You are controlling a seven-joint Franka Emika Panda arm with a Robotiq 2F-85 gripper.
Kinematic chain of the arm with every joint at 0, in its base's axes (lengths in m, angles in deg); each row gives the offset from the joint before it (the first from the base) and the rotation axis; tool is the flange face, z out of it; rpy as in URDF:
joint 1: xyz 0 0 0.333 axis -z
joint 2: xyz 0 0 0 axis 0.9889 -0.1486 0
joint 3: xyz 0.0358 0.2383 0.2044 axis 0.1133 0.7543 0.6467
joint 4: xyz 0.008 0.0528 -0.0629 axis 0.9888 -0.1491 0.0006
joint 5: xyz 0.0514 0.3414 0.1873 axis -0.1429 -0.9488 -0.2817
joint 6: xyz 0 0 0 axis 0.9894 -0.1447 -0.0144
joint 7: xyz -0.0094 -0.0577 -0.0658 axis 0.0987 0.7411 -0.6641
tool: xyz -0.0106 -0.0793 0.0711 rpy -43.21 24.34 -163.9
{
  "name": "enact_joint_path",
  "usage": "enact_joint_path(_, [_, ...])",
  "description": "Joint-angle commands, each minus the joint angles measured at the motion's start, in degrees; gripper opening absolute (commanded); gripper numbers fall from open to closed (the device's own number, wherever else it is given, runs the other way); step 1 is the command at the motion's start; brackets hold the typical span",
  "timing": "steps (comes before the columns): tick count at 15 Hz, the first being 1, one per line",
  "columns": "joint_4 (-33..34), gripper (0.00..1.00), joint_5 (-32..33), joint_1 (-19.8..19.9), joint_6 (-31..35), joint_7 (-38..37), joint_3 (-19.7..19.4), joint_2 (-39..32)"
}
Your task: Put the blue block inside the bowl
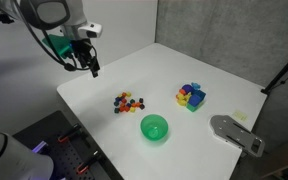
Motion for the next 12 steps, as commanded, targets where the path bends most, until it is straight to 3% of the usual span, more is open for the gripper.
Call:
enact_joint_path(1, [1.59, 1.00, 1.12, 0.14, 6.00, -0.21, -0.53, -8.79])
enact_joint_path(12, [-0.49, 1.00, 8.59, 1.49, 27.05, -9.15, -2.05, -27.33])
